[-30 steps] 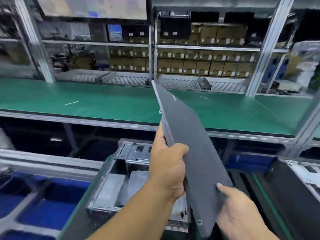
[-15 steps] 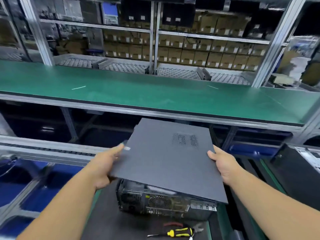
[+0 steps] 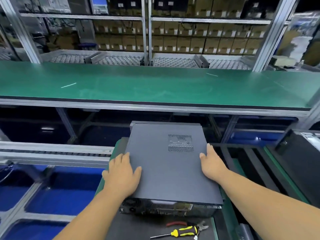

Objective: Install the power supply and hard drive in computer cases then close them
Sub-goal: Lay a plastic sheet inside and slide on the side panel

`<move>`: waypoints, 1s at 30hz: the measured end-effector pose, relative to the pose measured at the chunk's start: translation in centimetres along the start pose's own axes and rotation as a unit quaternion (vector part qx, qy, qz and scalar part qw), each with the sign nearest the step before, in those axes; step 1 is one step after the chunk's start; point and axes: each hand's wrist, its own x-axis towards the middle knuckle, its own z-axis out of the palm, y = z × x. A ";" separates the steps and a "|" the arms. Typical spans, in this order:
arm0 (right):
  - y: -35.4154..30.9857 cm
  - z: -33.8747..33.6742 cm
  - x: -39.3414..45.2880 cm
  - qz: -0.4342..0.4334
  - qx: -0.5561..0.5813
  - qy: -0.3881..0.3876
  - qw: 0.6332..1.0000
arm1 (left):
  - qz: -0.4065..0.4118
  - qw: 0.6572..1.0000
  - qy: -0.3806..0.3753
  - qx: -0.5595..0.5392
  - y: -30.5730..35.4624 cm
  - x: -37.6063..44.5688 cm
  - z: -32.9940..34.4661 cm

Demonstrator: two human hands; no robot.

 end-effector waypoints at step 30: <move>-3.4 1.9 11.6 -0.158 -0.399 -0.020 0.903 | 0.217 0.955 -0.129 0.157 1.6 -3.4 2.1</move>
